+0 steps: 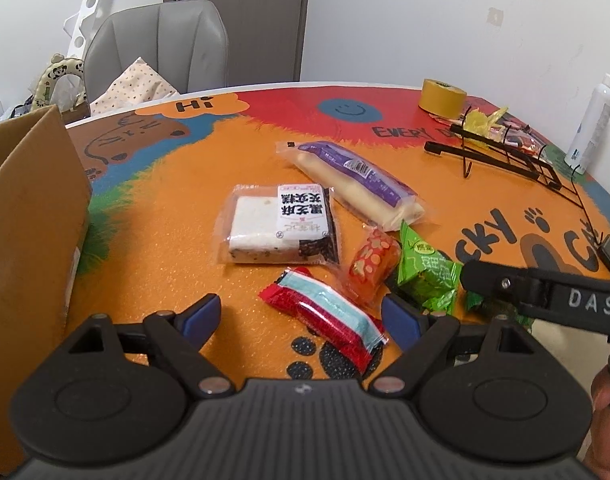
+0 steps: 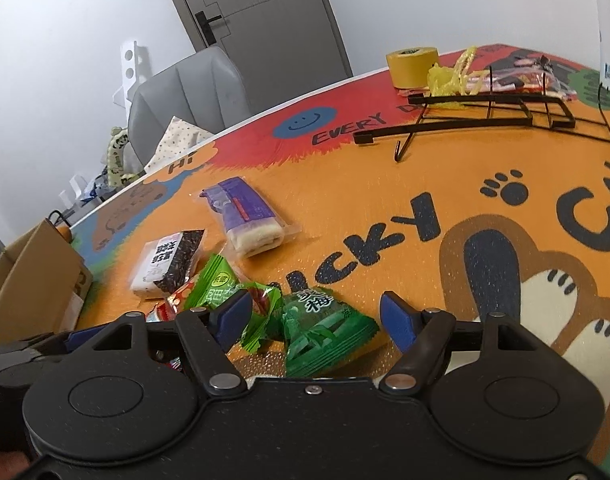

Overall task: Organize snacks
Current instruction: 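Grasp the red-and-white striped bar with the left tool while the right tool grasps a green candy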

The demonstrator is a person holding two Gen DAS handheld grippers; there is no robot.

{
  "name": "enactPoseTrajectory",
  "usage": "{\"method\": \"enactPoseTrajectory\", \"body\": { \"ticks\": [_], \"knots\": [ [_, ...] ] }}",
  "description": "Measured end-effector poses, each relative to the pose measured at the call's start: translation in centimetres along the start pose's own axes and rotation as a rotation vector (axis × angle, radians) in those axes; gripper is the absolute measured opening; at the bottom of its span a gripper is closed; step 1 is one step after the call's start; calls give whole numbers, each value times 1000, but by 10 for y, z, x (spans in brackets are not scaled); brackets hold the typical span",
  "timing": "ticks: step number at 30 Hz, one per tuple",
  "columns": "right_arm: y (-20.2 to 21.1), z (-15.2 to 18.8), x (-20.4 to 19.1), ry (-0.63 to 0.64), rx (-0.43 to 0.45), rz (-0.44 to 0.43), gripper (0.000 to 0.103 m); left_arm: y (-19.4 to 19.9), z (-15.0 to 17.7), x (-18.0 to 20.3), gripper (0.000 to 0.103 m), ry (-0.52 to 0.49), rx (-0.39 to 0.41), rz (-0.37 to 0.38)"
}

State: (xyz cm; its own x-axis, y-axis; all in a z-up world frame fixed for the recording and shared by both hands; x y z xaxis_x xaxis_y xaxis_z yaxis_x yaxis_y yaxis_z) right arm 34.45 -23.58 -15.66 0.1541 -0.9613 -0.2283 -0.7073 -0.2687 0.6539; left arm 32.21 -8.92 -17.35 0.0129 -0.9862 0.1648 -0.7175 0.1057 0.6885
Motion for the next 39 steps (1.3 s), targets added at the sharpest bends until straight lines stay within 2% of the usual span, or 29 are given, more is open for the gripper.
{"method": "enactPoseTrajectory", "body": {
  "ticks": [4, 6, 8, 12, 19, 21, 32, 39],
  "knots": [
    [-2, 0, -2, 4, 1, 4, 71, 2, 3, -4, 86, -6, -2, -7],
    [0, 2, -3, 14, -1, 2, 59, 3, 4, -7, 85, -3, -4, -16],
    [2, 4, -4, 20, -3, 8, 53, 5, 4, -9, 83, 3, -3, -22],
    [8, 9, -5, 14, -19, -10, 45, 8, 5, -9, 74, 0, -1, -16],
    [19, 21, -11, 28, -29, -35, 45, 14, 9, -7, 54, -17, 5, -5],
    [21, 22, -13, 27, -33, -44, 53, 17, 10, -8, 51, -13, 2, 0],
    [23, 26, -21, 36, -29, -66, 56, 31, 14, -22, 50, 20, 12, -17],
    [25, 26, -15, 46, -25, -91, 56, 23, 7, -12, 51, -8, 24, -9]
  ]
}}
Point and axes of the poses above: each gripper's, at about its wrist camera, not at the fingertips, and y roughly against the way its jaws point, x to its right, z to its underside, the point moved 8 cm from there along -y, roughly the way its jaws point, and after that the axes turned 7 degrees about z, right-handed, at the moved point
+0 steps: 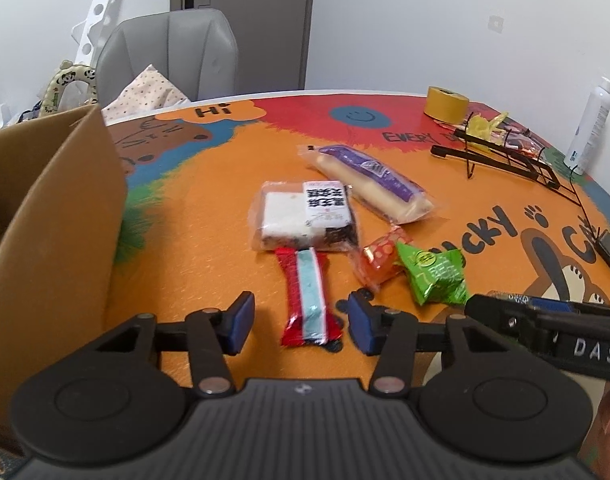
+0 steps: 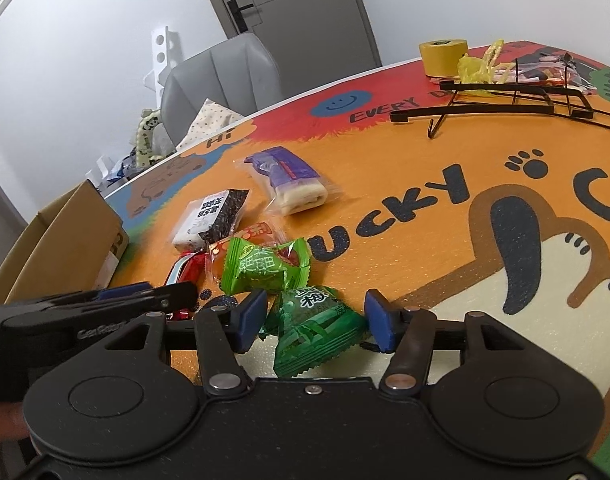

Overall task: Organize snacks
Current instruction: 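Grasp the red-and-white striped bar with the left tool while the right tool grasps a green candy, then carry the striped bar and green candy over the cardboard box with both tools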

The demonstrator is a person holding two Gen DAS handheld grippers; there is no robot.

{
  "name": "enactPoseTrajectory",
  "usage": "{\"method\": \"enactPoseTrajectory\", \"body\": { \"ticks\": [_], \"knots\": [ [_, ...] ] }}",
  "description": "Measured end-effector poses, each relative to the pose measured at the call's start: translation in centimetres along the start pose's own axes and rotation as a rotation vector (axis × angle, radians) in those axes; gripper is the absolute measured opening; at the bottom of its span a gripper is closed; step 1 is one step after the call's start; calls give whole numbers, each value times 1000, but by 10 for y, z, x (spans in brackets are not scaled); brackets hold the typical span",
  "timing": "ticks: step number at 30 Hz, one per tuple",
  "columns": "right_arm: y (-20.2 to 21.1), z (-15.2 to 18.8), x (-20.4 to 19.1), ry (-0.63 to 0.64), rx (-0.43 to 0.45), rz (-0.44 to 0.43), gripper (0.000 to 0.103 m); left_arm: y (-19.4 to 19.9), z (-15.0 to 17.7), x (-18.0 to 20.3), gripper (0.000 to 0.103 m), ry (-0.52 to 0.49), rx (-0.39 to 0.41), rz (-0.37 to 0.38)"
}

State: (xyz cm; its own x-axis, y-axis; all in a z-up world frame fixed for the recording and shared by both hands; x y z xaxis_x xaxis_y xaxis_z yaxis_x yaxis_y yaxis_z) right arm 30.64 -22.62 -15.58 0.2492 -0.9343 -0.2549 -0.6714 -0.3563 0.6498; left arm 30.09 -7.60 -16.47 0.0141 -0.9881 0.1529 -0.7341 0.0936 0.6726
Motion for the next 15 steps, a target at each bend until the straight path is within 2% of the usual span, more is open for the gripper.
{"method": "enactPoseTrajectory", "body": {
  "ticks": [6, 7, 8, 10, 12, 15],
  "knots": [
    [0, 1, -3, 42, 4, 1, 56, -12, -1, 5, 50, -17, 2, -9],
    [0, 2, -5, 56, 5, 10, 56, -13, -1, 5, 45, -20, 5, -9],
    [-1, 2, -6, 69, 8, 19, 53, -13, -1, 4, 34, -27, 8, -16],
    [-1, 3, -10, 90, 11, 36, 46, -12, -1, 1, 20, -38, 10, -34],
    [-1, 3, -11, 94, 12, 37, 39, -10, -1, -2, 19, -22, 7, -14],
    [-1, 4, -14, 81, 8, 23, 37, -5, 2, -4, 18, -18, 5, 1]
  ]
}}
Point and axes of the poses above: each gripper's, at about its wrist camera, not at the fingertips, and y roughly against the way its jaws point, x to its right, z to its underside, the point moved 8 cm from there along -y, roughly the way its jaws point, and after that the axes turned 7 degrees about z, right-handed, at the moved point
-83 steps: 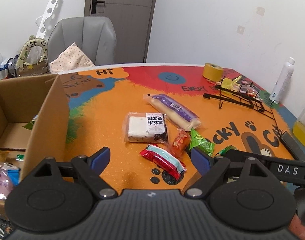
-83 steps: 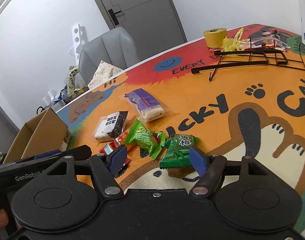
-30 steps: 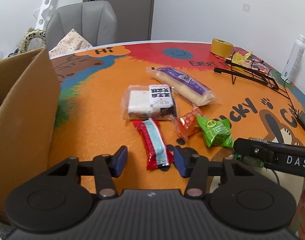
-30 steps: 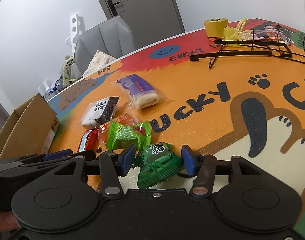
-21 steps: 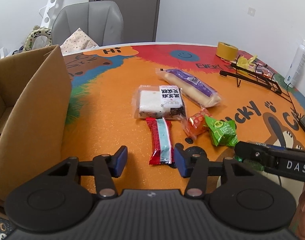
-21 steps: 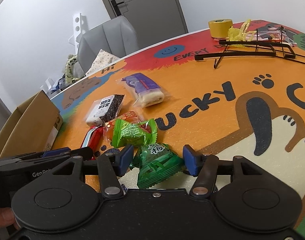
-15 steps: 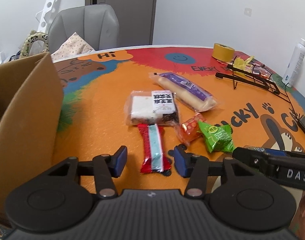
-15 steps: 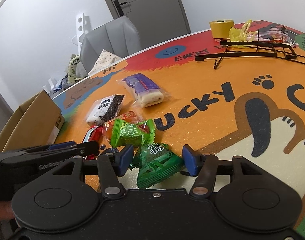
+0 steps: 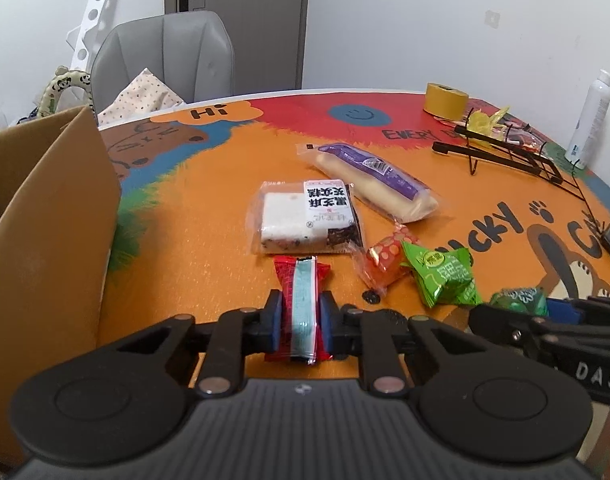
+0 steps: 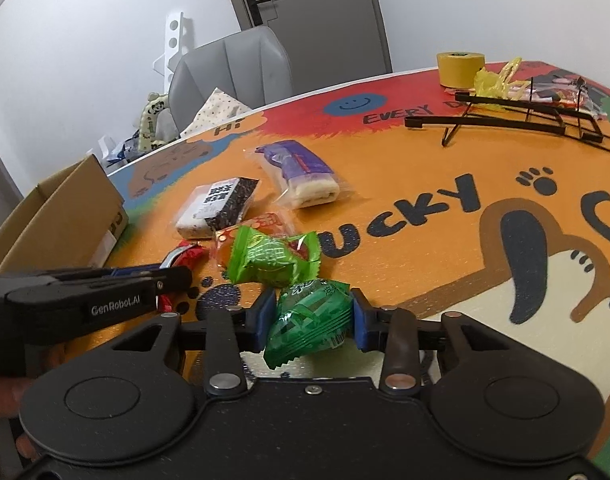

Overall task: Organize snacks
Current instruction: 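Carry the striped bar and green candy over the cardboard box with both tools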

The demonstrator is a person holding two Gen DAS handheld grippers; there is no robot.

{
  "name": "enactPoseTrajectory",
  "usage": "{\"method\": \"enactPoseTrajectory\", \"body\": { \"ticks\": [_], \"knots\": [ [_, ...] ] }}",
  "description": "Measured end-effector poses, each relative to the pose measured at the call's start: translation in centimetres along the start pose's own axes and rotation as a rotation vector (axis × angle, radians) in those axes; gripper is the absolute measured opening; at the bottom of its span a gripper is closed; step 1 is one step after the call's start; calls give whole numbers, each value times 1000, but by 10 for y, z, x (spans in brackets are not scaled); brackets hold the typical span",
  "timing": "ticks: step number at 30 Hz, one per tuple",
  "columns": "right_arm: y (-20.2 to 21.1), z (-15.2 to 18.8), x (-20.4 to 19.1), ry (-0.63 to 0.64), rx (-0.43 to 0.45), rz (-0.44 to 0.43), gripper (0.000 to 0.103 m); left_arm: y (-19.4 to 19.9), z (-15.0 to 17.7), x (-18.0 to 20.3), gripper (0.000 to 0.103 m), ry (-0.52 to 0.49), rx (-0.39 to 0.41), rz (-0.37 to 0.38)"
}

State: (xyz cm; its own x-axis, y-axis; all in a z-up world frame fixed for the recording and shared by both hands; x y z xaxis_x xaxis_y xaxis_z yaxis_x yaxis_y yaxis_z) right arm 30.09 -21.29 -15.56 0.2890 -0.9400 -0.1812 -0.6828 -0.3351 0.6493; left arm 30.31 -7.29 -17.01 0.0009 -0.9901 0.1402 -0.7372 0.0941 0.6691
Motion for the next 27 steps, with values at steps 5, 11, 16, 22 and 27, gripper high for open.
{"method": "enactPoseTrajectory", "body": {
  "ticks": [5, 11, 16, 22, 27],
  "knots": [
    [6, -1, -3, -19, 8, -8, 36, 13, 0, -3, 18, 2, 11, 1],
    [19, -10, -9, -29, 40, -13, 36, 35, -8, -3, 18, 2, 52, 11],
    [28, -16, -17, -30, 62, -23, 36, 53, -15, -5, 18, 2, 88, 15],
    [39, -27, -33, -12, 94, -45, 36, 76, -24, -10, 18, 4, 131, 12],
    [45, -36, -49, 6, 115, -67, 36, 94, -31, -19, 18, 12, 165, 1]
  ]
}}
Point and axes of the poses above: each gripper's, at about its wrist camera, not at the fingertips, and y roughly against the way its jaws point, x to its right, z to its underside, the point moved 8 cm from there along -y, roughly the way its jaws point, and after that the axes turned 7 degrees about z, right-handed, at the moved point
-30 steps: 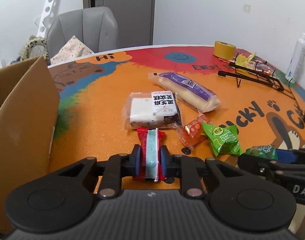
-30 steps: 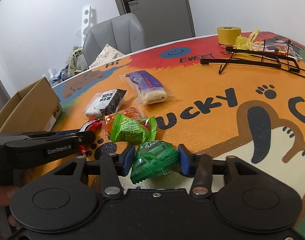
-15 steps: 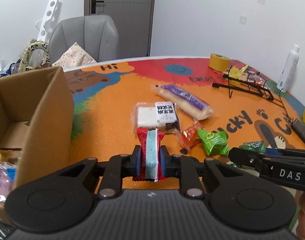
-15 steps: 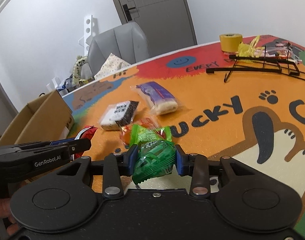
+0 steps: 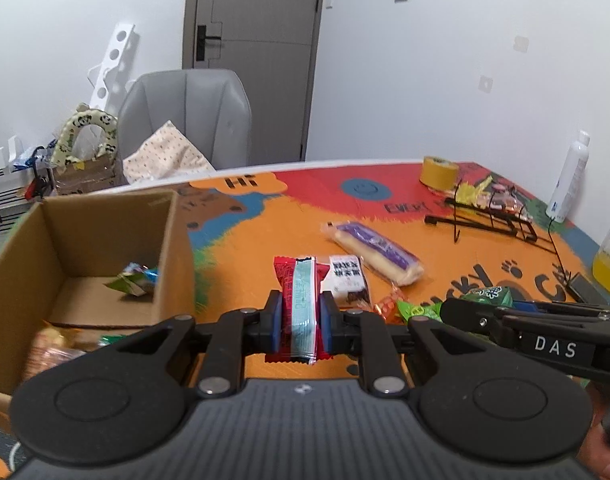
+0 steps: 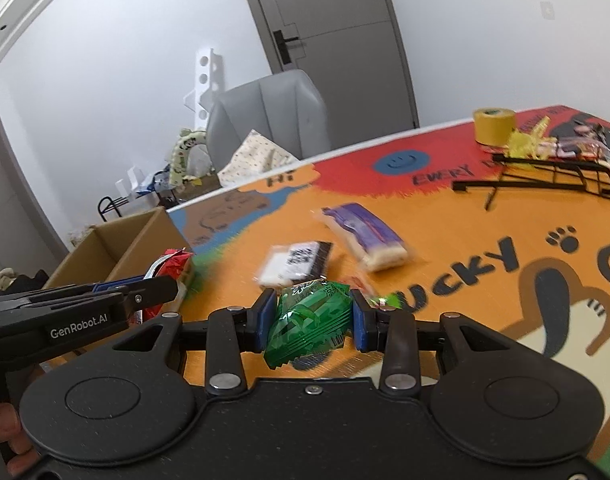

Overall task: Organize snacks
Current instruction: 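Carry the striped bar and green candy over the cardboard box with both tools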

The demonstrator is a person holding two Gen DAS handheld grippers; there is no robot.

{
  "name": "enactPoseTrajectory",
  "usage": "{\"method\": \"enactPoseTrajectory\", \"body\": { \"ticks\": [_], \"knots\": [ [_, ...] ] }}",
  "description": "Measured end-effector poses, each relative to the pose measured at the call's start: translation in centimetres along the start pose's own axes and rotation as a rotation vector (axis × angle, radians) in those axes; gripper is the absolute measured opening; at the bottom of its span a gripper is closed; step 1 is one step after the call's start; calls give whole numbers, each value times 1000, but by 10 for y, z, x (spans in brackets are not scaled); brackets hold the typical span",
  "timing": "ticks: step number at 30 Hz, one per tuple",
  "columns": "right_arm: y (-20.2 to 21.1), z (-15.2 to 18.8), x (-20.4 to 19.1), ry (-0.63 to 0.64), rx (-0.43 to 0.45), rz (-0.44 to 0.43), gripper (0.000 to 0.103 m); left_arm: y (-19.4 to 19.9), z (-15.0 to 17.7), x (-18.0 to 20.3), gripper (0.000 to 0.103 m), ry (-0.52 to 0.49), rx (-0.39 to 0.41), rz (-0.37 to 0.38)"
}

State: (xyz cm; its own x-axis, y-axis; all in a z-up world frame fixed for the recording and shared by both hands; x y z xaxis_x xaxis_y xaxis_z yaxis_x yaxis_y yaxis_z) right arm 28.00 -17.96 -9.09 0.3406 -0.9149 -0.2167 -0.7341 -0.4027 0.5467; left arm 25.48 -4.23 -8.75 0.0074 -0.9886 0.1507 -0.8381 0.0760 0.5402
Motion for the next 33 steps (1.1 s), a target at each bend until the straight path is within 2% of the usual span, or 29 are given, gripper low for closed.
{"method": "enactPoseTrajectory", "body": {
  "ticks": [9, 33],
  "knots": [
    [3, -12, -34, 32, 26, -45, 36, 28, -14, -24, 18, 21, 57, -32],
    [-9, -27, -113, 114, 39, -126, 36, 62, -16, -107, 18, 121, 103, -117]
  ]
}}
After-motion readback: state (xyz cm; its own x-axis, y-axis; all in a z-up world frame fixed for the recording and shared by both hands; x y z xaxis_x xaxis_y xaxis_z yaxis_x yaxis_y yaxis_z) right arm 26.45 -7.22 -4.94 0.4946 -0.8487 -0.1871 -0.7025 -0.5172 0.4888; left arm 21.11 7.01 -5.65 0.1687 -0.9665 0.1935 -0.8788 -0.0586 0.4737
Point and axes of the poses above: each gripper's, at about its wrist camera, not at the fingertips, and y roughly against the way its jaws point, x to its right, z to its underside, the point moved 8 cm from there along -y, roughly the way its jaws point, and after that the axes turned 7 degrees about z, right-handed, at the moved point
